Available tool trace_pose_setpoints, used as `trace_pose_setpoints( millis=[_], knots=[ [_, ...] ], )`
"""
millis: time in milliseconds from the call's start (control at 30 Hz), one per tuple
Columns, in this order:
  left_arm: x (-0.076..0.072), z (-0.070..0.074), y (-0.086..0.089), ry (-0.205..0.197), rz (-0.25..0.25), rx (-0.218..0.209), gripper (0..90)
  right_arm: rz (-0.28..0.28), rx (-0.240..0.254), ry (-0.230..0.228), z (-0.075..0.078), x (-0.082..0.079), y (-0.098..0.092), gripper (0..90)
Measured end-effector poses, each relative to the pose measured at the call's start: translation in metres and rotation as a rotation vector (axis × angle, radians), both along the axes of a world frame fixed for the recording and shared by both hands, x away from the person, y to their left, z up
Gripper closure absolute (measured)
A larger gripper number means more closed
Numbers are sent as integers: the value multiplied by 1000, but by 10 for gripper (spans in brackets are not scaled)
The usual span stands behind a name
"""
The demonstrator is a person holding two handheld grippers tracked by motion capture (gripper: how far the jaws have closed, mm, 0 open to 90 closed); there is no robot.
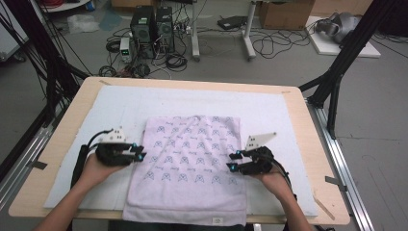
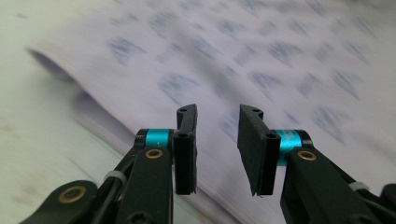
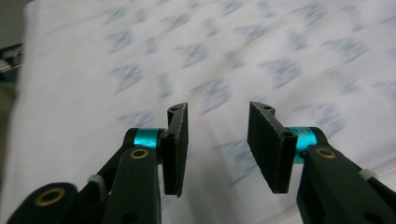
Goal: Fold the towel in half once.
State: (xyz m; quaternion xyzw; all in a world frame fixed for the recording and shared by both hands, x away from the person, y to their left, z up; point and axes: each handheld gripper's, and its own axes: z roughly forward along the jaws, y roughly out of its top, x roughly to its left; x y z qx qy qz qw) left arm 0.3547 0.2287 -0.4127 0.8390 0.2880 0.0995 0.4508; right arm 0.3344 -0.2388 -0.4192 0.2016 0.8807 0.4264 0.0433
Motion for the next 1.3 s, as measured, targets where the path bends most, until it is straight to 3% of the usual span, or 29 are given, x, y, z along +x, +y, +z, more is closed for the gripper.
trace_pose_setpoints(
  millis=[33,100,233,267,400,467,500,567,600,700,733,767,800,867,900,933,1000,1067,1167,1300],
  knots=[
    [13,1,0,14,27,-9,678,-20,-8,-18,4,12,1,567],
    [36,3,3,8,87,-18,674,-55,-5,-12,7,34,0,545],
    [73,0,3,46,130,-8,614,-129,-23,-16,11,69,-4,509],
    [80,-2,2,57,139,1,587,-145,-39,-14,12,79,-5,505],
    [96,-10,-2,91,179,-52,452,-179,-33,-20,15,97,-6,493],
    [100,-14,-4,112,192,-58,472,-188,-7,-21,15,101,-7,493],
    [101,-15,-5,127,193,-59,525,-193,-5,-19,14,101,-8,493],
    [100,-17,-6,140,168,-64,729,-193,-15,-12,12,102,-9,488],
    [98,-15,-8,126,146,-58,831,-196,-16,1,12,102,-9,487],
    [82,-4,-17,71,74,-59,852,-190,-17,0,14,98,-11,484],
    [72,1,-23,58,10,-39,852,-188,-17,-7,16,97,-12,485],
    [63,3,-28,60,-54,-16,848,-186,-16,-12,18,95,-14,485],
    [56,3,-32,93,-118,4,838,-185,-13,-20,20,93,-15,485],
    [46,4,-38,118,-204,25,749,-190,-11,-28,23,91,-16,485],
    [44,5,-40,115,-219,24,725,-189,-14,-26,23,90,-16,485],
    [41,7,-41,89,-203,34,694,-189,-16,-31,24,90,-16,485],
    [44,10,-38,65,-177,-7,680,-189,-21,-33,24,89,-15,484],
    [48,10,-36,38,-120,14,705,-185,-26,-34,24,89,-13,484],
    [53,3,-40,55,-93,41,705,-183,-26,-35,23,91,-9,483],
    [54,-7,-55,57,-72,101,611,-175,-43,-18,17,93,-3,479]
  ],
)
